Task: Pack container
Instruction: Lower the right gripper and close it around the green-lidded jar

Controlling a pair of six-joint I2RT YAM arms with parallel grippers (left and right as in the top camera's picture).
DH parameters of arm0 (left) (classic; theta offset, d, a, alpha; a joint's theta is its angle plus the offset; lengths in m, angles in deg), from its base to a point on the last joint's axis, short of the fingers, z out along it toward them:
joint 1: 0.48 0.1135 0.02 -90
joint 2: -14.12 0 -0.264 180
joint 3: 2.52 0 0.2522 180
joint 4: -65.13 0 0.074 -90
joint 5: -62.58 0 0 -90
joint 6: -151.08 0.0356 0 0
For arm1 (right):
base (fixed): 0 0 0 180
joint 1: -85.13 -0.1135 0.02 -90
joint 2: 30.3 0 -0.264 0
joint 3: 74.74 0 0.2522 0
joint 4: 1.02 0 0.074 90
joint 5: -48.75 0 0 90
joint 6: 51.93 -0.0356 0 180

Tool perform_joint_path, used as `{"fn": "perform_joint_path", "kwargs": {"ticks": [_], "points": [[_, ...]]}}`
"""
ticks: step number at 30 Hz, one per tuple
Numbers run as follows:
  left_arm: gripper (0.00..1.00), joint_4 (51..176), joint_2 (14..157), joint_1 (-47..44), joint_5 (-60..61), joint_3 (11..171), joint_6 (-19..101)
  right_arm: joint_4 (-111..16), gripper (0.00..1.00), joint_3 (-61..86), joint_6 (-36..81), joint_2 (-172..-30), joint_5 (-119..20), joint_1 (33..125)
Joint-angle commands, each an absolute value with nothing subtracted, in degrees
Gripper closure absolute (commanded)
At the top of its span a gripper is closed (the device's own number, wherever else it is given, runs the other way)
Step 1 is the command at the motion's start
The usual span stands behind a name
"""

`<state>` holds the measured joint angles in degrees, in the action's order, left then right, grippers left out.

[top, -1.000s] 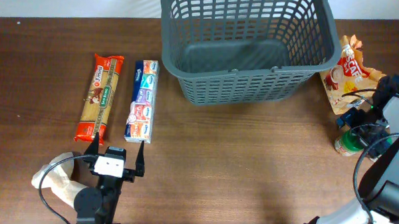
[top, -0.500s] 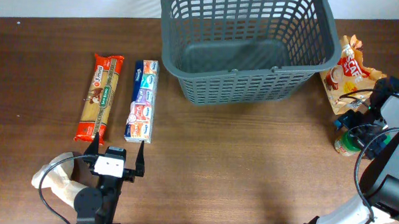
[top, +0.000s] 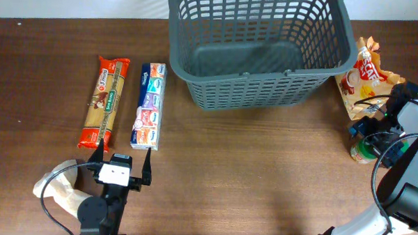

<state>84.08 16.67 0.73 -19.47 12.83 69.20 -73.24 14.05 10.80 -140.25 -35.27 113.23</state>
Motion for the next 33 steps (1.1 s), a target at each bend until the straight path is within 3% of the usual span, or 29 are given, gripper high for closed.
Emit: {"fn": "perform_joint_path", "kwargs": {"ticks": [1,28,33], "points": [[0.01,84.1,16.8,1.04,-19.69,12.35,69.31,-73.22,0.01,13.54,11.3,-140.73,-35.65,113.27],[0.01,84.1,16.8,1.04,-19.69,12.35,69.31,-71.3,0.0,11.66,12.81,-140.73,-37.57,113.23],[0.01,84.1,16.8,1.04,-19.69,12.35,69.31,-71.3,0.35,11.66,12.79,-140.73,-37.55,113.23]]}}
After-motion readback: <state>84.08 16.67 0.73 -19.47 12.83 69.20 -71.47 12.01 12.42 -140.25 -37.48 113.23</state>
